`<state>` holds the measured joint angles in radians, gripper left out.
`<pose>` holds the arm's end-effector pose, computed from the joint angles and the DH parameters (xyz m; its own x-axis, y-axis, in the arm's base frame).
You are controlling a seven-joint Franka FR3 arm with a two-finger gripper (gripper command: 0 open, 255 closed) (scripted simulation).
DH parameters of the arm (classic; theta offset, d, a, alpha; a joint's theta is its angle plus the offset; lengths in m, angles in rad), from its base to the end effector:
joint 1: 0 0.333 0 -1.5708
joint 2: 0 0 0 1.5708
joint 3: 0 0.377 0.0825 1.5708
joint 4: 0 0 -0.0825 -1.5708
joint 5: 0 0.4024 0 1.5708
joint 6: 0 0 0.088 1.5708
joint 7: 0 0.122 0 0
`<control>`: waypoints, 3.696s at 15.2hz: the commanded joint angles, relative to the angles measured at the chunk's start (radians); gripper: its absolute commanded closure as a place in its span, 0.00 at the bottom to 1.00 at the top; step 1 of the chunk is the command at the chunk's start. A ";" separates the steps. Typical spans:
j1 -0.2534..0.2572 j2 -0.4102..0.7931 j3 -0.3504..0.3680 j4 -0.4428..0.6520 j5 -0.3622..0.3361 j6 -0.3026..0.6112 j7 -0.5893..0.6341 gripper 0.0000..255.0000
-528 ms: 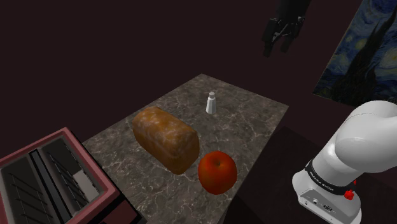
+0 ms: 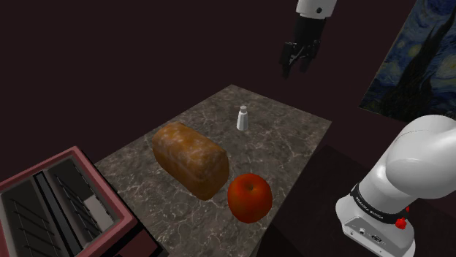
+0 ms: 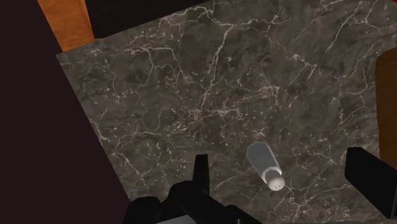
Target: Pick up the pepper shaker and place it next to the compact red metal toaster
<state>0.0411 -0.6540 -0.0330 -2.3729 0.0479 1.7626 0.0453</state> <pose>0.3396 0.0049 0.5867 0.9984 -0.0403 0.0399 -0.0375 -0.9969 -0.0693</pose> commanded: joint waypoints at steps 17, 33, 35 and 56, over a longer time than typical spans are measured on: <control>0.077 0.589 0.022 0.119 0.069 0.481 -0.127 0.00; 0.081 0.642 0.026 0.085 0.078 0.568 -0.133 1.00; 0.081 0.642 0.026 0.085 0.078 0.568 -0.133 1.00; 0.078 0.552 0.024 0.183 0.060 0.381 -0.109 1.00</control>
<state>0.1196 -0.0970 -0.0084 -2.1998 0.1093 2.1586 -0.0645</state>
